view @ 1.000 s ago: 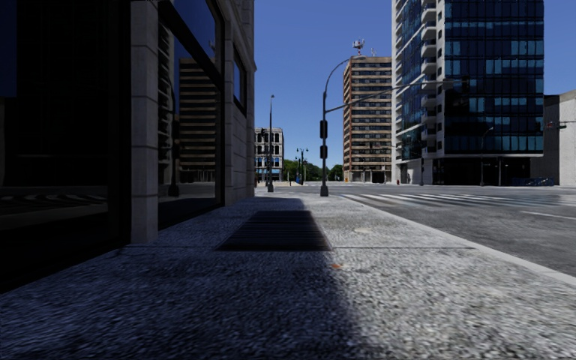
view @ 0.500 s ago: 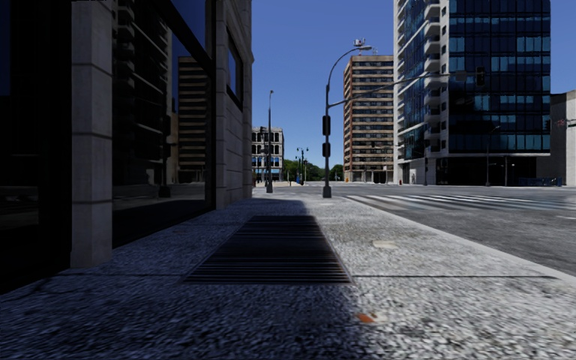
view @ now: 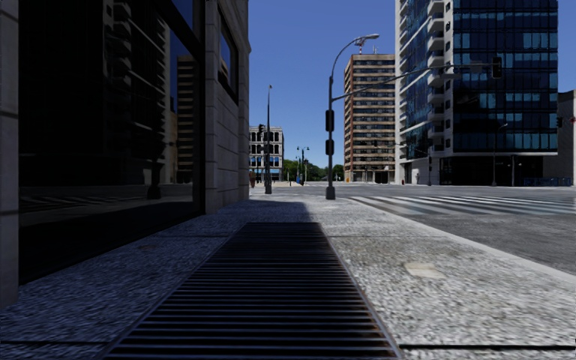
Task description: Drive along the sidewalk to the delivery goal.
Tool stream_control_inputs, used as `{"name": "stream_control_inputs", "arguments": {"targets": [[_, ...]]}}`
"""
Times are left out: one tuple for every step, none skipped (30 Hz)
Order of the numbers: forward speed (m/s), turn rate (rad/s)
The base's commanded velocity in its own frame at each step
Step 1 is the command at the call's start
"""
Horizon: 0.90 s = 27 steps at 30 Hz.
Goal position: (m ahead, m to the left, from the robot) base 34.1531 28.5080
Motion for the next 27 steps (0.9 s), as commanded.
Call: {"name": "stream_control_inputs", "arguments": {"targets": [[2.00, 0.00], [2.00, 0.00], [2.00, 0.00], [2.00, 0.00], [2.00, 0.00], [2.00, 0.00], [2.00, 0.00], [2.00, 0.00], [2.00, 0.00], [2.00, 0.00], [2.00, 0.00], [2.00, 0.00], [2.00, 0.00], [2.00, 0.00], [2.00, 0.00], [2.00, 0.00], [2.00, 0.00], [2.00, 0.00], [2.00, 0.00], [2.00, 0.00], [2.00, 0.00], [2.00, 0.00], [2.00, 0.00], [2.00, 0.00], [2.00, 0.00], [2.00, 0.00], [2.00, 0.00]]}}
